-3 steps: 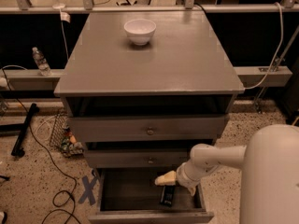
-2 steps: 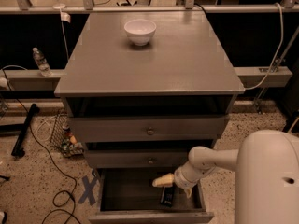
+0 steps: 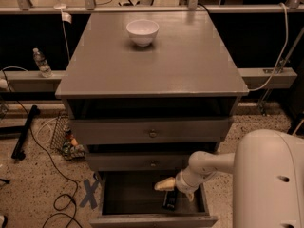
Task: Pick rxbar blueberry from bottom drawer and place on counter
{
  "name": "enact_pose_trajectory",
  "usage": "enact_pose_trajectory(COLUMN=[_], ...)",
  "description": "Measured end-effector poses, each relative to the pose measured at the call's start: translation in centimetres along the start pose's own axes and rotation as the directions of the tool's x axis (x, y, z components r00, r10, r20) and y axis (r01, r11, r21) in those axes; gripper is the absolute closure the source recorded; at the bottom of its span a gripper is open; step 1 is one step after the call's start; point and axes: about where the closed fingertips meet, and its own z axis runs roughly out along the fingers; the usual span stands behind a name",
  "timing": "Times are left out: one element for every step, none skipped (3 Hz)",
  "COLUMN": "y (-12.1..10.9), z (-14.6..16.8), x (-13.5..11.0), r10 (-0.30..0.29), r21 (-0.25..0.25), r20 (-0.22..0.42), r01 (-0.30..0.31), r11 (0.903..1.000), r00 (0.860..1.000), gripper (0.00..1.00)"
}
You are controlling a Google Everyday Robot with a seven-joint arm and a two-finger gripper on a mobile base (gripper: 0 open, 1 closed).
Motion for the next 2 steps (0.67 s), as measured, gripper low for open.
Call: enact_pose_trajectory(y=[-1.3,-2.3], z=[1.8,4.2], x=[-1.2,-3.7], r10=[0.024,0.031], r21=[0.079,0.134], r20=[0.069,0.127], r01=[-0.03,-0.048], r11=[0.9964,0.9898], r00=[0.997,0.991], gripper=[0.0,0.0])
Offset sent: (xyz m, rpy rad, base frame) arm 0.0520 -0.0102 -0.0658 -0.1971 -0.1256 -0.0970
